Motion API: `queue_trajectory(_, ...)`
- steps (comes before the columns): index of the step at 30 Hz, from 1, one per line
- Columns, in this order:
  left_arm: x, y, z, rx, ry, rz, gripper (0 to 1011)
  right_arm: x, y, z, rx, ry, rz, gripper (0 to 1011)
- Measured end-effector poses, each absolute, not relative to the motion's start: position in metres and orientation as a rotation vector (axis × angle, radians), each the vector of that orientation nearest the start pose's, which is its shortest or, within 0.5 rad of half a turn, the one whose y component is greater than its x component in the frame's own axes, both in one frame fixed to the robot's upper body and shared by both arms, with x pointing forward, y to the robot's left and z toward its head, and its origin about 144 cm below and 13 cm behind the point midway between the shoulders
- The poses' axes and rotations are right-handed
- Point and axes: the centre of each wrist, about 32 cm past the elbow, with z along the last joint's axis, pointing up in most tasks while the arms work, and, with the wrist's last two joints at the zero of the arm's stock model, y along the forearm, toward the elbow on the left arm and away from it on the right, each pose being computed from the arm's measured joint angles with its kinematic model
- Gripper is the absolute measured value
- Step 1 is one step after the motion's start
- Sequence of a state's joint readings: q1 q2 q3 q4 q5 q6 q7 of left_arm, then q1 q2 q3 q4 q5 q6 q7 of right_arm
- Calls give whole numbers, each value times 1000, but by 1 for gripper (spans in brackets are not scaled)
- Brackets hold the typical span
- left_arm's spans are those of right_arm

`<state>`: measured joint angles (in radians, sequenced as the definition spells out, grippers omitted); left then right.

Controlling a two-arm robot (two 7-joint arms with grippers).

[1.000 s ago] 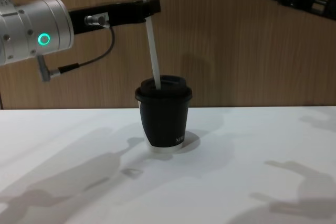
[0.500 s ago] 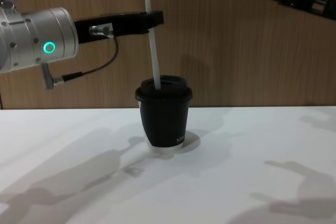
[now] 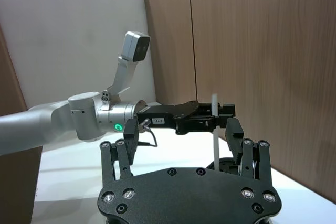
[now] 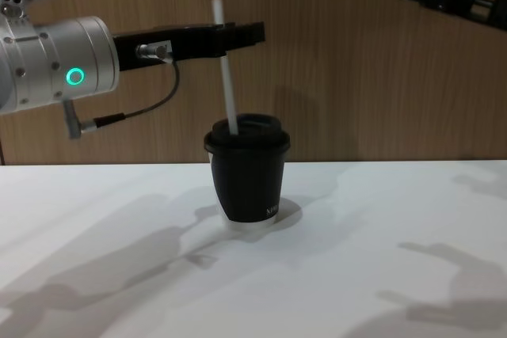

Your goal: Pick up the straw with one hand, pass it to the other hand, and insert it into the cup.

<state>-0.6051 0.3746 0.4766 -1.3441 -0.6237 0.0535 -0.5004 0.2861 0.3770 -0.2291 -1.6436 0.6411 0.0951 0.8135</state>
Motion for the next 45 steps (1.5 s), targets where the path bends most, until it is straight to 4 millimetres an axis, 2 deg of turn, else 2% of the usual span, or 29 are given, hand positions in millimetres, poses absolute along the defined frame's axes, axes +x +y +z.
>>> queue_trajectory(3, 589, 228, 1274, -132, -69, 715, 584, 518, -259, 1258, 259, -49, -470, 1001)
queue_trajectory(7, 587, 229, 1275, -134, -72, 714, 683, 518, -259, 1258, 259, -49, -470, 1001)
queue_trajectory(8, 586, 230, 1275, -136, -74, 714, 744, 518, -259, 1258, 259, -49, -470, 1001)
queue_trajectory(9, 585, 231, 1275, -136, -75, 714, 744, 518, -259, 1258, 259, -49, -470, 1001)
queue_trajectory(18, 573, 240, 1274, -146, -78, 723, 1000, 518, -259, 1258, 259, -49, -470, 1001)
queue_trajectory(33, 545, 254, 1262, -154, -41, 748, 1003, 517, -259, 1258, 258, -48, -470, 1001)
queue_trajectory(45, 516, 260, 1249, -159, 2, 745, 1003, 506, -258, 1252, 245, -38, -489, 1001)
